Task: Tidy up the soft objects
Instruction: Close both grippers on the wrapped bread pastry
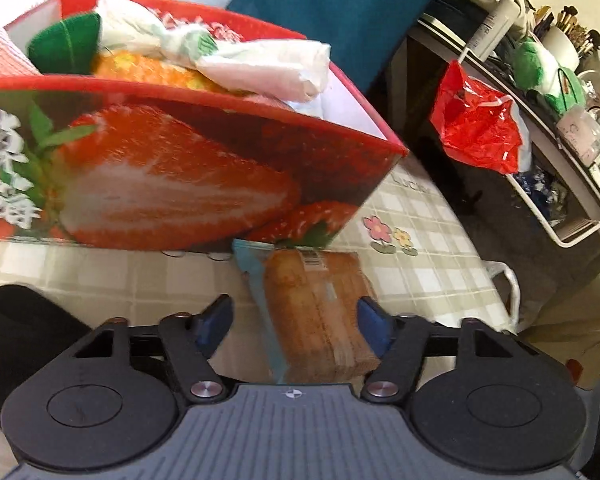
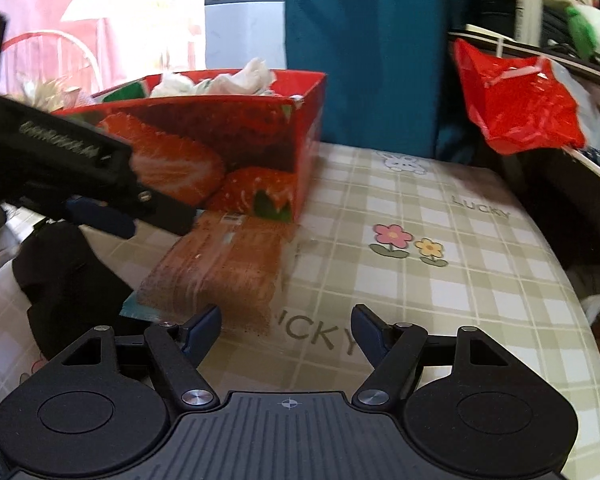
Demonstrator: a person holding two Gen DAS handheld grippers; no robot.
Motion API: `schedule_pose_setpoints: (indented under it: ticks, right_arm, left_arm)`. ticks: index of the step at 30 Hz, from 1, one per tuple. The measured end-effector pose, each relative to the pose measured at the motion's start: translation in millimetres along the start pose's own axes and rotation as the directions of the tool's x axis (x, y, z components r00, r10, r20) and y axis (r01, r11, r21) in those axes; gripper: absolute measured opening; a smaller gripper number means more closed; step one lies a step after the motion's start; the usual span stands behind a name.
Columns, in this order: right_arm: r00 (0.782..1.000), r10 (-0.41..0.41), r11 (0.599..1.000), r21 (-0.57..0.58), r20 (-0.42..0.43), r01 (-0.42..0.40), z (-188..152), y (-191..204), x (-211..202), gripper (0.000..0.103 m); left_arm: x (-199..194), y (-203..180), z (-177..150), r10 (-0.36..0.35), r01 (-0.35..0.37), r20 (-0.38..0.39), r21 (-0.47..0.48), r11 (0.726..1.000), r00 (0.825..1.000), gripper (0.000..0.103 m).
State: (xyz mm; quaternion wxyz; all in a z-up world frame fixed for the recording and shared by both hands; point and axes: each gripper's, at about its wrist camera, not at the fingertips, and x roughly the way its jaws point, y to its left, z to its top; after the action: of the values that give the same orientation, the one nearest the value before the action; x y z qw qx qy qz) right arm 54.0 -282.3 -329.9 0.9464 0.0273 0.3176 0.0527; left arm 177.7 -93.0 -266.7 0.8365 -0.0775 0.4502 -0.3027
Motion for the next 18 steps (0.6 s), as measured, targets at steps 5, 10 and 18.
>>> schedule_pose_setpoints:
  ticks: [5, 10, 18]
  right_arm:
    - [0.998, 0.053, 0.994, -0.093, -0.024, -0.055, 13.5, 0.2, 8.9, 0.068]
    - [0.996, 0.079, 0.985, -0.148, -0.044, -0.085, 19.2, -0.3, 25.8, 0.068]
    - [0.987, 0.153, 0.98, -0.121, -0.037, -0.157, 20.4, -0.8, 39.6, 0.068]
  left_arm:
    - [14.7, 4.9, 5.9, -0.043, 0.042, -0.068, -0.014, 0.999, 0.997, 0.048]
    - [27.5, 2.5, 1.2, -0.027, 0.03, -0.107, 0.026, 0.999, 0.994, 0.05]
    - [32.1, -2.2, 6.5, -0.015, 0.022, -0.111, 0.056, 0.998, 0.994, 0.044]
